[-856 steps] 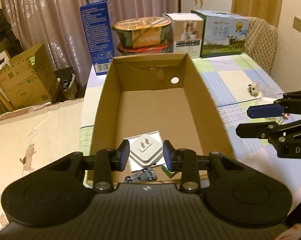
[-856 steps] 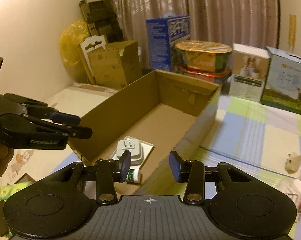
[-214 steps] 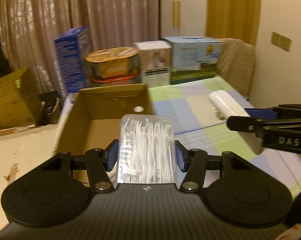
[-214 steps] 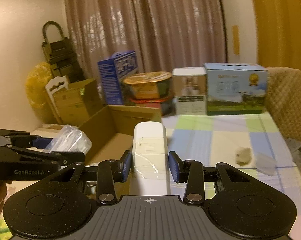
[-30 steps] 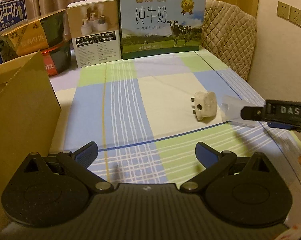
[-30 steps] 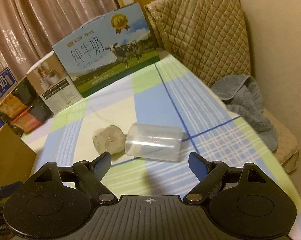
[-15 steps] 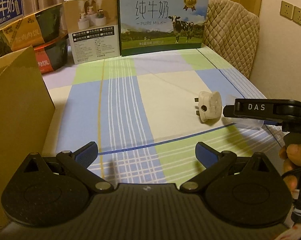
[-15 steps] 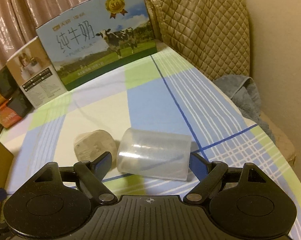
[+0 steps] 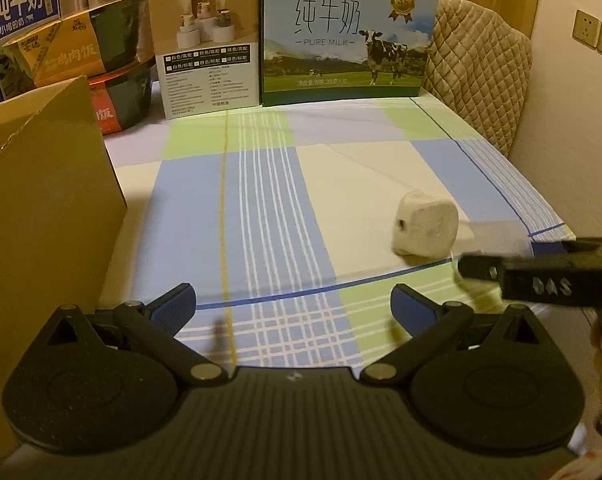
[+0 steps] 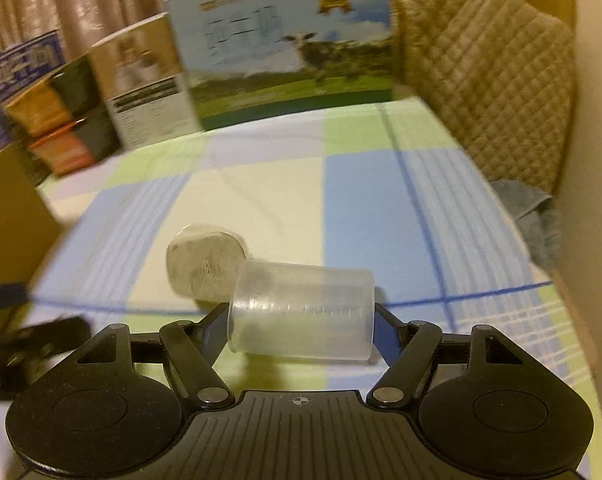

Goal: Organize rigid objects
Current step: 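Grasp the clear plastic cup with the right tool while the left tool nears the white plug, then close the left tool on the white plug and lift it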

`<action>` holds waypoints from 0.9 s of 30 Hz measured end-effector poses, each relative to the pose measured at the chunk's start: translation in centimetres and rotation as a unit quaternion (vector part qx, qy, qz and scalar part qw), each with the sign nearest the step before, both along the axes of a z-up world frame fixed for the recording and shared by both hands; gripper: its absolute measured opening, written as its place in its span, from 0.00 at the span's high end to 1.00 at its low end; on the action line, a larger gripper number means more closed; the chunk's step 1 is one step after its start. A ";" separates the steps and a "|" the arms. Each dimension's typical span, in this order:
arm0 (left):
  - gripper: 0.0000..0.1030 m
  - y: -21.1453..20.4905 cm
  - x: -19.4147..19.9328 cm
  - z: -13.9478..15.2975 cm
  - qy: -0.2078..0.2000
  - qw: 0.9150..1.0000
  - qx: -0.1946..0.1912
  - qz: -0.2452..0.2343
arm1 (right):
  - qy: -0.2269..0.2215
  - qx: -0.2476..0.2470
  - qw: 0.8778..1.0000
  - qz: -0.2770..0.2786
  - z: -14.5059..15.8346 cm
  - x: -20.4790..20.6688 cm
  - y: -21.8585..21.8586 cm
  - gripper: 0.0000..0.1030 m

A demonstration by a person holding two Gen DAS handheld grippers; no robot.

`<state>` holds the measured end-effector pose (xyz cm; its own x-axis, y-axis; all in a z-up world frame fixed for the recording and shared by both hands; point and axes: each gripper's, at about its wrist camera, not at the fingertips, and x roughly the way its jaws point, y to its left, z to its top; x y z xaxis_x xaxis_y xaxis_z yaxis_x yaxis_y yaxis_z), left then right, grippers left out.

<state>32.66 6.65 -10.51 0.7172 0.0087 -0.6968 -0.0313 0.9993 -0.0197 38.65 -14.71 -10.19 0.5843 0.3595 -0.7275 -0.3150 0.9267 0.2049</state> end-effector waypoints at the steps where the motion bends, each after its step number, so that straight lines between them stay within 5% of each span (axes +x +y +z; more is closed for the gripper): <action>1: 0.01 0.0 0.0 0.0 0.000 1.000 -0.002 -0.002 | 0.006 0.006 1.000 0.011 0.1 -0.3 0.0 0.33; 5: 0.01 0.0 0.1 0.0 -0.010 1.000 -0.018 -0.017 | 0.018 0.023 0.999 0.037 0.6 -1.3 -0.3 0.33; 11: 0.01 -1.9 1.2 -0.5 -0.038 0.995 0.003 -0.092 | 0.009 0.011 0.999 -0.043 1.3 -1.5 -3.0 0.33; 18: 0.17 -5.7 3.2 -1.8 -0.066 0.974 0.085 -0.200 | -0.004 0.006 0.997 -0.070 1.8 -1.3 -4.5 0.33; 21: 0.36 -6.4 4.1 -2.4 -0.063 0.969 0.092 -0.223 | -0.001 0.014 0.997 -0.077 1.8 -1.1 -4.7 0.33; 27: 0.55 -7.1 4.6 -3.0 -0.067 0.964 0.106 -0.236 | -0.003 0.014 0.997 -0.074 1.6 -0.9 -4.3 0.33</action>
